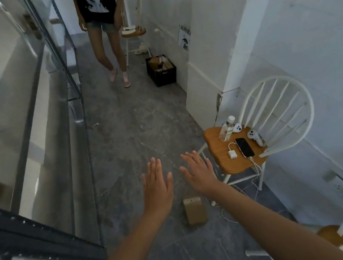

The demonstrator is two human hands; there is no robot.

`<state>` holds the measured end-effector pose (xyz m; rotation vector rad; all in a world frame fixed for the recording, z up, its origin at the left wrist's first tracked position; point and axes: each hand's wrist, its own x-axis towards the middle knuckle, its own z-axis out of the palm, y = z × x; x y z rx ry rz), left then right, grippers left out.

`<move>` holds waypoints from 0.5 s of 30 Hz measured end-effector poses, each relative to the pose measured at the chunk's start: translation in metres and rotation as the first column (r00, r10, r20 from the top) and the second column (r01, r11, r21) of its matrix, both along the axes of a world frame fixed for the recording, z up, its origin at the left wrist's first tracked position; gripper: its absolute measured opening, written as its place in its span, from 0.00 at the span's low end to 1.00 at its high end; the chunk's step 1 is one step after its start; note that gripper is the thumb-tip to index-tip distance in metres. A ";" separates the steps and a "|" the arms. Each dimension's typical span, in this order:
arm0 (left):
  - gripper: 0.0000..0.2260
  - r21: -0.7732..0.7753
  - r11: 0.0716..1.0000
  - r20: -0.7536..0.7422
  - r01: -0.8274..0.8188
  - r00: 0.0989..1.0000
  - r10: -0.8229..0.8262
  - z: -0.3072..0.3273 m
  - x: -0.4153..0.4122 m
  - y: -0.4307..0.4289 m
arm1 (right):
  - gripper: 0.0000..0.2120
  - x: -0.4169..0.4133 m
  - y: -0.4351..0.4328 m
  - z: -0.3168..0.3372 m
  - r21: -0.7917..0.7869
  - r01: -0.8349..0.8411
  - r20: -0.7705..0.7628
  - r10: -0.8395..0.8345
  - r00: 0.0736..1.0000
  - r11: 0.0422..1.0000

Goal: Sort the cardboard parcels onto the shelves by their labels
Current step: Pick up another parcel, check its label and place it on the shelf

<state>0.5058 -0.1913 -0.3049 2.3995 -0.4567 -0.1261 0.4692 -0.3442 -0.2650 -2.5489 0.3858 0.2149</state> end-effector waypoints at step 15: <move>0.26 -0.006 0.994 -0.053 -0.113 0.992 0.113 -0.019 0.024 -0.019 | 0.26 0.041 -0.026 -0.024 0.021 -0.076 0.005 0.076 0.997 0.997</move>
